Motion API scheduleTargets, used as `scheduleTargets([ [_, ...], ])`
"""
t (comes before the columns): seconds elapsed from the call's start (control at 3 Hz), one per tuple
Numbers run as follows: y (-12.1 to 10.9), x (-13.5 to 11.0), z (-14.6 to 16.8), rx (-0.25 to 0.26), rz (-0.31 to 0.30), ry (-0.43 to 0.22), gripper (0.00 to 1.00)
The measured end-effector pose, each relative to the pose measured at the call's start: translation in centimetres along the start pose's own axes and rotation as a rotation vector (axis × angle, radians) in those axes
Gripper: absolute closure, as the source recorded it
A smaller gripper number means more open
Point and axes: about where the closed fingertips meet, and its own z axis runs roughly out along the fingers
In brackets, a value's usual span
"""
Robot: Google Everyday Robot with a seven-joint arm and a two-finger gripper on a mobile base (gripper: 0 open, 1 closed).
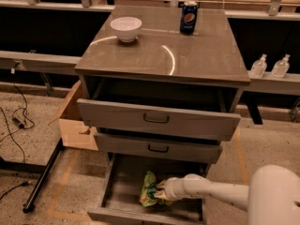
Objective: Pick green rice chip bag from bottom drawer and place on counter
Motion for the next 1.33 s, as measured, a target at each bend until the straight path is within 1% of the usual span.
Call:
scheduleTargets([
  [0.33, 0.2, -0.3, -6.9, 0.067, 0.011, -0.026, 1.00],
  [0.67, 0.1, -1.8, -13.9, 0.114, 0.051, -0.064, 1.00],
  [1.0, -0.9, -4.4, -22.3, 0.154, 0.099, -0.142, 1.00],
  [1.33, -0.9, -4.4, -22.3, 0.154, 0.098, -0.143, 1.00],
])
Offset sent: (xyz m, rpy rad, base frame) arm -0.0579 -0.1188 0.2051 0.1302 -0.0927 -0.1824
